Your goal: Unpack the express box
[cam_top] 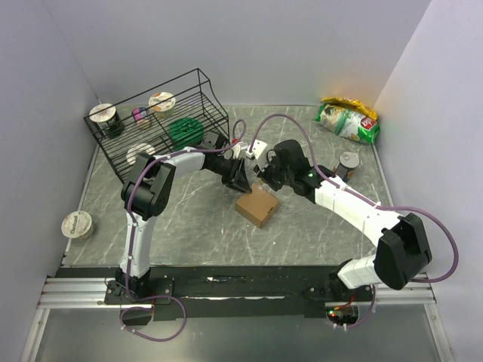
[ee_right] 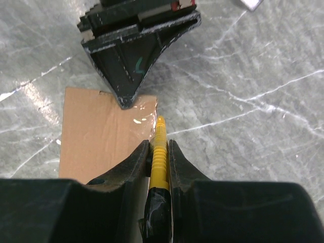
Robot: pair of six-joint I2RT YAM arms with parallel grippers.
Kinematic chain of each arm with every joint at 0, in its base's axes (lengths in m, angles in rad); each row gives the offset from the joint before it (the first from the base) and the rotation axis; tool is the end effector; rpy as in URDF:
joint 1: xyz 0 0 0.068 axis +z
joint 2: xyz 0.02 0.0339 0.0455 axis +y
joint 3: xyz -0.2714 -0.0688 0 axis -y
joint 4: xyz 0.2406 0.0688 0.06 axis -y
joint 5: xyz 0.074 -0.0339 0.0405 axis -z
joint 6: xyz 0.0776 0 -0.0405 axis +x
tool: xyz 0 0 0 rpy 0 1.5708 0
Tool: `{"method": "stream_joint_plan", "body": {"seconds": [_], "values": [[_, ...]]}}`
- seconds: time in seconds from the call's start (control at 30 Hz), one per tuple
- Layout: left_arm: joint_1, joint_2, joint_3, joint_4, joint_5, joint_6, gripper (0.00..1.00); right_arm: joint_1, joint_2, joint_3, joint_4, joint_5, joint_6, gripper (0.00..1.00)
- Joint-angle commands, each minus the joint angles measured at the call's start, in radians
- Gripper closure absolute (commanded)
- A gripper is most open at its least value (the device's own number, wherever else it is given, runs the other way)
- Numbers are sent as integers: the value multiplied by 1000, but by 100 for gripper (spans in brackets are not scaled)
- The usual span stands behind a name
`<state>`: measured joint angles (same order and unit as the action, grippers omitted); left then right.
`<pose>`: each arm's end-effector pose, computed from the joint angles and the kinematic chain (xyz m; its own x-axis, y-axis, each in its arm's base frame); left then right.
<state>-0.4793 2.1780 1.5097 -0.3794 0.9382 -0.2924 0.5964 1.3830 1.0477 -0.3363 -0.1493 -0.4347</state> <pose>0.3800 -0.2680 0.1305 -0.9177 0.2849 -0.2770 0.3818 0.4396 -0.8130 0.2701 0.1973 0.2638 -0.1925 -0.6340 -0.7490 -0.8080 0.5356 -0.2457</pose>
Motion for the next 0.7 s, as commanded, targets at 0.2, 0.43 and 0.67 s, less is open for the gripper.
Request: {"method": "stream_joint_plan", "body": {"seconds": [0.2,0.43,0.67], "values": [[-10,58,-13,-56,-142,52,66,14,4,35,23,-4,-2,100],[-10,63,-6,-59,-144,52,66,19,2,40,20,-9,10,100],[-10,60,-9,-59,-144,50,67,39,16,38,57,14,21,100]]}}
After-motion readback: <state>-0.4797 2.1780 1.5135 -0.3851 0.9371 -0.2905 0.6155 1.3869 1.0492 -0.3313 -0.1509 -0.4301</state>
